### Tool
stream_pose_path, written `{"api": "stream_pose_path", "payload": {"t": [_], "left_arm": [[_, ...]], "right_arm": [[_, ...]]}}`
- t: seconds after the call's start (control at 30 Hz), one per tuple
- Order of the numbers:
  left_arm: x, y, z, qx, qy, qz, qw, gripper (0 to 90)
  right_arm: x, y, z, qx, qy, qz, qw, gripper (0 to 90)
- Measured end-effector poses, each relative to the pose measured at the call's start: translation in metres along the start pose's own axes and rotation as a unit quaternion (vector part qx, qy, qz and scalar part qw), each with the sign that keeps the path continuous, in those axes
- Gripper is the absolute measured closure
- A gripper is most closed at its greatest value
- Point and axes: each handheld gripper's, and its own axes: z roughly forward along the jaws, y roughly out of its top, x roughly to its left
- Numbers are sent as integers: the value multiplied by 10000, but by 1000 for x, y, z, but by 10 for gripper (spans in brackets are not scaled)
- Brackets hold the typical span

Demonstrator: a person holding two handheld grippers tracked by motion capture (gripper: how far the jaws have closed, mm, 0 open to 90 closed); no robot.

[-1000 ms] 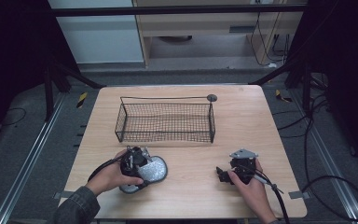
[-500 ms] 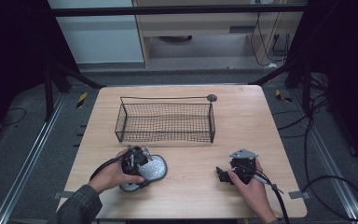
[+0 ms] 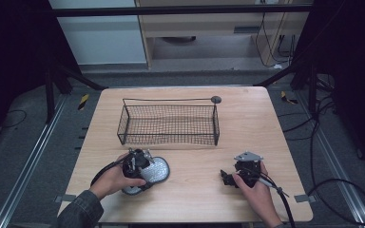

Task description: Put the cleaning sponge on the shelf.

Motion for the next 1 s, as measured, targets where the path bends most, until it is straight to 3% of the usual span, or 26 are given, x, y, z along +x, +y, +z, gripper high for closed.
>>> {"api": "stream_pose_path", "payload": {"t": [0.07,0.27,0.5,0.67,1.0], "left_arm": [[0,-1,-4,-81,-8,-28,10000,87],[-2,-1,-22,-334,236,84,9991,99],[-1,-1,-36,-445,485,148,9977,110],[1,1,-47,-439,689,218,9964,120],[0,3,-62,-457,864,380,9945,141]], "right_arm": [[0,0,0,0,0,-1,10000,4],[0,0,0,-2,0,-11,10000,4],[0,0,0,-3,-1,-10,10000,4],[0,0,0,-2,0,-10,10000,4],[0,0,0,0,0,-2,10000,4]]}}
